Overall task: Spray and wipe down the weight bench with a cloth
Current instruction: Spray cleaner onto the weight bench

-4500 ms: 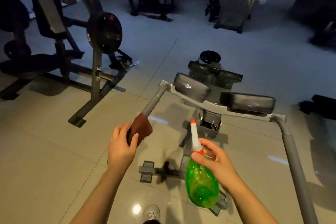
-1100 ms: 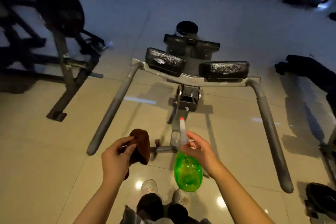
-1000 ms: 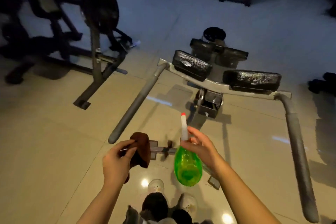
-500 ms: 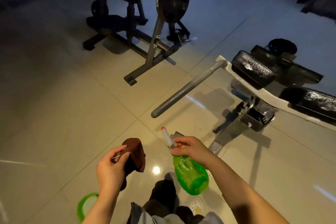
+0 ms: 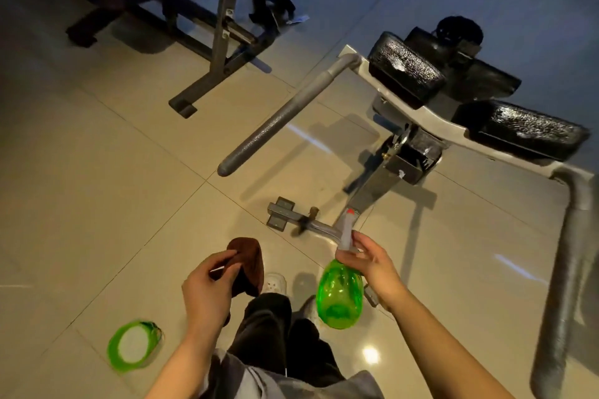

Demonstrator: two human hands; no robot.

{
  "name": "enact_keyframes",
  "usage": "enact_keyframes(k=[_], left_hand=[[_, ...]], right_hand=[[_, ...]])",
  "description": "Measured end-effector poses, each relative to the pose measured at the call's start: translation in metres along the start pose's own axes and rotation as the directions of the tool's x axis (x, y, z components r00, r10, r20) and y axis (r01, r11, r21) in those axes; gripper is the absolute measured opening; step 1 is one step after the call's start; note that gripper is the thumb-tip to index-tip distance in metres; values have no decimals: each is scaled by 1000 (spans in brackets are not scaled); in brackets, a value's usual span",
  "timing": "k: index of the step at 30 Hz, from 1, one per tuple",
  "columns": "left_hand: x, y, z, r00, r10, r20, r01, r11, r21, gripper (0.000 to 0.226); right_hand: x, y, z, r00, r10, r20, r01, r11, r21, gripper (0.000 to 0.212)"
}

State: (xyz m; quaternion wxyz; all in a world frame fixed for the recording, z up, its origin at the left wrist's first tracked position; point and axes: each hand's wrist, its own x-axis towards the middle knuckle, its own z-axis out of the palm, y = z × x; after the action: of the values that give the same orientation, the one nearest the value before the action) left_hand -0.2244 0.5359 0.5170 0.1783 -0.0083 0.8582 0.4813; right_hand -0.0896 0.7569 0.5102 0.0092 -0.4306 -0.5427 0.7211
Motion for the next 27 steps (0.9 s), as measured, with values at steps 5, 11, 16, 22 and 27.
enact_keyframes(k=[5, 11, 16, 22, 27], left_hand=[[8, 13, 39, 985, 8, 172, -7, 1000, -6, 21], [26, 20, 47, 955, 29, 296, -30, 1000, -4, 25], [57, 13, 46, 933, 6, 359, -15, 1000, 21, 34], [90, -11, 78, 902, -134, 410, 120, 991, 60, 43], [114, -35, 125, 894, -145, 425, 127, 989, 69, 34]], right_hand=[[-8, 11, -41, 974, 27, -224, -20, 999, 36, 38], [-9, 16, -44, 967, 84, -241, -77, 996, 39, 30], [-2, 32, -27, 956, 102, -276, -79, 993, 93, 41], [32, 75, -17, 947, 169, -274, -129, 979, 158, 42], [95, 126, -24, 964, 191, -187, -190, 982, 27, 32]])
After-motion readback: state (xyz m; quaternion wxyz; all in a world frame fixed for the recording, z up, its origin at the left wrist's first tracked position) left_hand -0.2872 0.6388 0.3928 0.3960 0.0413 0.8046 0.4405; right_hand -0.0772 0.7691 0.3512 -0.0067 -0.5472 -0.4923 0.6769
